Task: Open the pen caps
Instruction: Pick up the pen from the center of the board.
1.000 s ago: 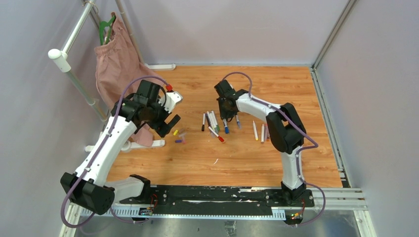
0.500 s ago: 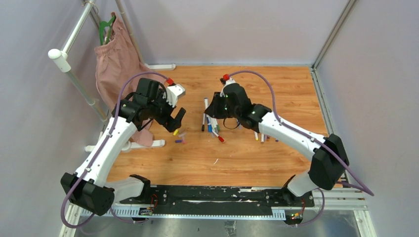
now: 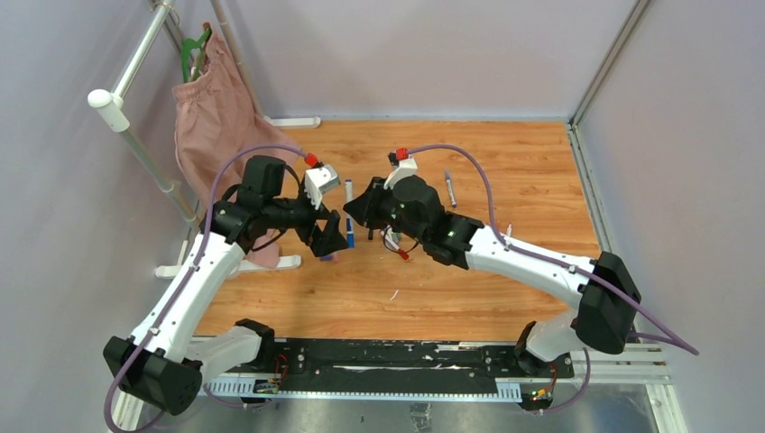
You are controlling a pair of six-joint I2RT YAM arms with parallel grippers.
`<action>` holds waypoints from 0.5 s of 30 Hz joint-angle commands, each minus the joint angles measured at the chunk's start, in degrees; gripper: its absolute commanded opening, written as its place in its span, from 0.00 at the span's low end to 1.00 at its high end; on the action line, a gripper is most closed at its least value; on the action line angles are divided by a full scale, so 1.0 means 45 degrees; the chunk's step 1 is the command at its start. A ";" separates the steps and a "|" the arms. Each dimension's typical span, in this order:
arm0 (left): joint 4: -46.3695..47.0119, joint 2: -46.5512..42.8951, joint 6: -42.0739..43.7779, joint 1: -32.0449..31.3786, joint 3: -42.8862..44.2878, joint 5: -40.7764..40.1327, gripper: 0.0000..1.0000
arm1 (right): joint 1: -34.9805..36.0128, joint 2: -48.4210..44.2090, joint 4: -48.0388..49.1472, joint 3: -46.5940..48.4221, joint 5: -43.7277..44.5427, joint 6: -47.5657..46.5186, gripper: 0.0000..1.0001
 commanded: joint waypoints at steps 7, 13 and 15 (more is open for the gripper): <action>0.1055 -0.0075 -0.0792 0.0016 -0.1165 0.1842 0.91 | 0.0813 -0.0203 0.1267 0.0286 0.1649 0.0290 0.00; 0.1941 -0.0182 -0.1503 0.0014 -0.1429 0.1545 0.67 | 0.1048 -0.0345 0.1268 0.0107 0.2182 0.0112 0.00; 0.2167 -0.0235 -0.1551 0.0014 -0.1534 0.1163 0.55 | 0.1087 -0.0498 0.1234 -0.0021 0.2401 0.0025 0.00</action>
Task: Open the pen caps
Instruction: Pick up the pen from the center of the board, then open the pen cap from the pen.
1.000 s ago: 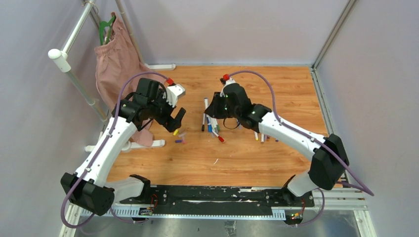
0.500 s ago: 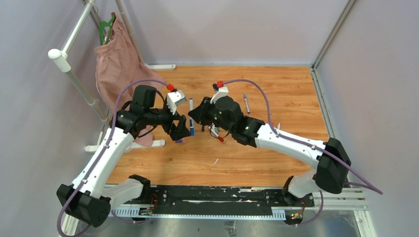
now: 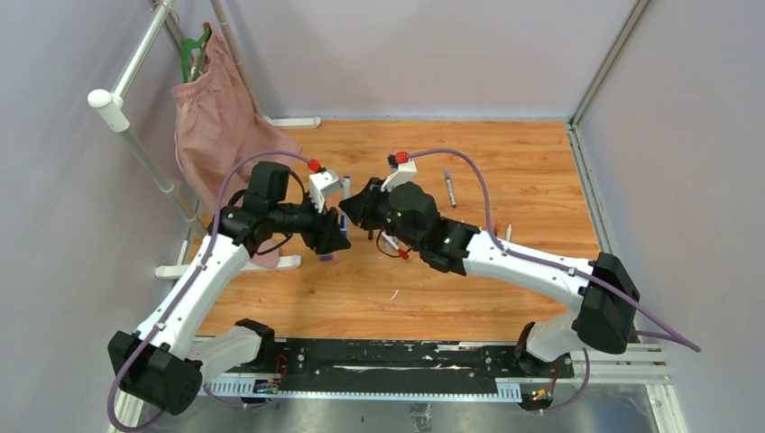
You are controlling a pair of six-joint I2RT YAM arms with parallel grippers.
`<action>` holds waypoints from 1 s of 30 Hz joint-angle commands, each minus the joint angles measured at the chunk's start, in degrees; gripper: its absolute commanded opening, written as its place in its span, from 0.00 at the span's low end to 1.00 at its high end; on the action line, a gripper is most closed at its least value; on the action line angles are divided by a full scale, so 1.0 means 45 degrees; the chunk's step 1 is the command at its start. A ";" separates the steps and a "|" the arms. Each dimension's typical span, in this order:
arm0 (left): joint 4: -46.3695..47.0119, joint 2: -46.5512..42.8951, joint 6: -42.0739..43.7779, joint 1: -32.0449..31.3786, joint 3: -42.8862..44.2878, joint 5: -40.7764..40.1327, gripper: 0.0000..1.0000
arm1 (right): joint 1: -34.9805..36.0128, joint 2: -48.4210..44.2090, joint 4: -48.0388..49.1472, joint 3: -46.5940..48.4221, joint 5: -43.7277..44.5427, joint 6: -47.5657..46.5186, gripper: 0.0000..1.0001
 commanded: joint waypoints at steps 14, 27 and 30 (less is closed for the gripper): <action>0.0193 -0.0444 0.3367 0.0014 -0.0422 -0.4346 0.00 | -0.0772 -0.0648 -0.4171 0.1923 -0.1904 -0.0537 0.41; -0.2386 -0.1872 0.9495 -0.3422 -0.1763 -0.9422 0.00 | -0.4070 0.1397 -0.7574 0.3535 -1.1060 -0.0774 0.48; -0.2697 -0.1886 0.9587 -0.3543 -0.1556 -0.9415 0.00 | -0.4038 0.2436 -0.7595 0.3645 -1.2403 -0.0725 0.48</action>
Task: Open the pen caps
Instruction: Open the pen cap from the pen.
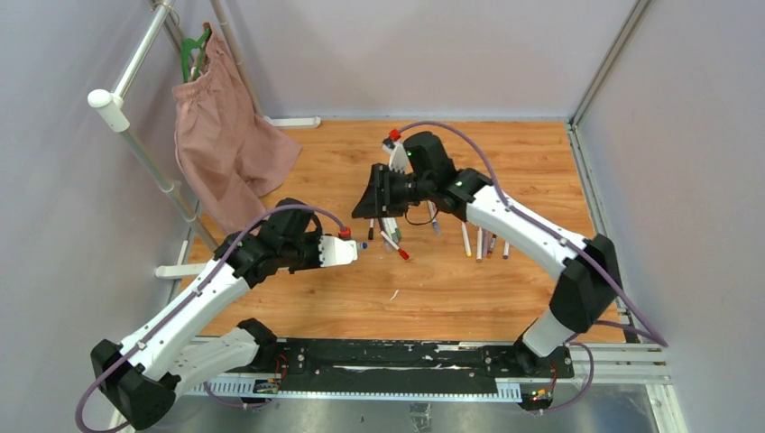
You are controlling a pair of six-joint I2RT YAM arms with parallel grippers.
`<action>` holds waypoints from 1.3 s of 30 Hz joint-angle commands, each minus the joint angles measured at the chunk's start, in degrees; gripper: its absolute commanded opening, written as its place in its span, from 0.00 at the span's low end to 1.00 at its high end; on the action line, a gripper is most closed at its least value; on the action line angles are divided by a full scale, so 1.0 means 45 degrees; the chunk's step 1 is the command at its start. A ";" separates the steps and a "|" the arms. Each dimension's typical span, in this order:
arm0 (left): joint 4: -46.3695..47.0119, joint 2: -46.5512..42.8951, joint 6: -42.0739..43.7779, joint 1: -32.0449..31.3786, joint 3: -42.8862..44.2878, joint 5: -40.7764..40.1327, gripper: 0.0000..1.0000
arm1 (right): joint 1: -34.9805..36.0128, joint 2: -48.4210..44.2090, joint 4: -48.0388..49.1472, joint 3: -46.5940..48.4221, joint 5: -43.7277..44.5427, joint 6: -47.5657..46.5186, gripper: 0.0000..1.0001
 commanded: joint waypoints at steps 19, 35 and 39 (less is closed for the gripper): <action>-0.1345 -0.0153 0.2098 -0.0605 0.0396 -0.0202 0.00 | 0.1914 0.4808 -0.0255 0.1529 -0.6698 0.0135 0.51; -0.1205 0.0223 0.3853 -0.0628 -0.0148 -0.1991 0.00 | 0.1596 0.3221 -0.0035 -0.1494 -0.6415 -0.0191 0.00; -0.0604 0.0671 0.4134 -0.0624 -0.0559 -0.3728 0.00 | 0.1118 0.1481 -0.0572 -0.3846 -0.5790 -0.0739 0.00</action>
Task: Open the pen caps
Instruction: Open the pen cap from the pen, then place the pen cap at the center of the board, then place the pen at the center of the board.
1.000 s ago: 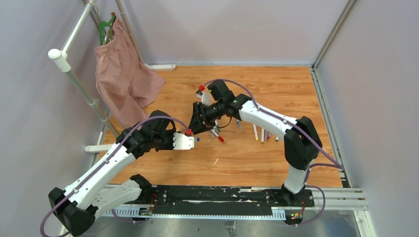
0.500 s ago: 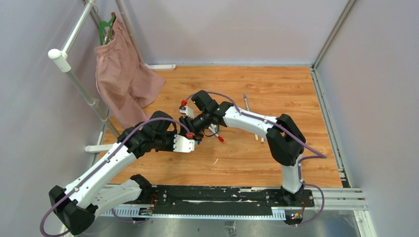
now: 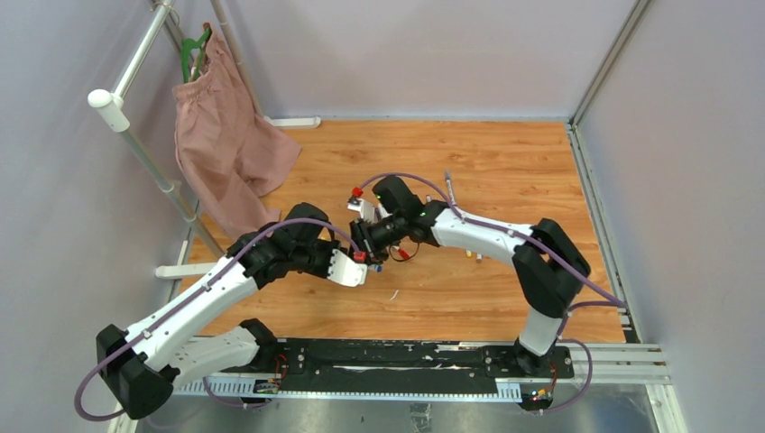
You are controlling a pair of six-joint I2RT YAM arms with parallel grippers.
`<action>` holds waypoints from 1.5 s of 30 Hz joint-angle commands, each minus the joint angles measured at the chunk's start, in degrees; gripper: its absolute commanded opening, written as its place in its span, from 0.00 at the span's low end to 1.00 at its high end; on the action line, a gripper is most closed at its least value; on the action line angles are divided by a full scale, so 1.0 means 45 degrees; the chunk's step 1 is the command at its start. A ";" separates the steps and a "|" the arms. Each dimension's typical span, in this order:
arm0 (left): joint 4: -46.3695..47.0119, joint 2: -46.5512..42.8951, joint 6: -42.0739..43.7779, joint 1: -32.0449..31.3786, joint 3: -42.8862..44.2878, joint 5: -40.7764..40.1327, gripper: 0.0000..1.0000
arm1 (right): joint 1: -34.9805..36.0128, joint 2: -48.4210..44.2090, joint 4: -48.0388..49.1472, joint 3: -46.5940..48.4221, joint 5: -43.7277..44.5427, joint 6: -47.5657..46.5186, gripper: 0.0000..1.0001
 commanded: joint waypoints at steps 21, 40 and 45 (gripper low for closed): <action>0.3023 0.7019 -0.5022 0.0401 0.2220 -0.0881 0.00 | -0.6478 -0.8095 -0.6088 -0.4192 1.0490 -0.3367 0.00; 0.2888 0.8724 -0.6151 0.0401 0.2288 -0.1618 0.32 | -0.7385 -0.2713 -0.2638 -0.3649 1.3998 -0.3800 0.00; 0.2039 0.7055 -0.6752 0.0438 0.2880 -0.1518 0.78 | -0.7385 -0.1962 -0.2552 -0.3405 1.4161 -0.3899 0.03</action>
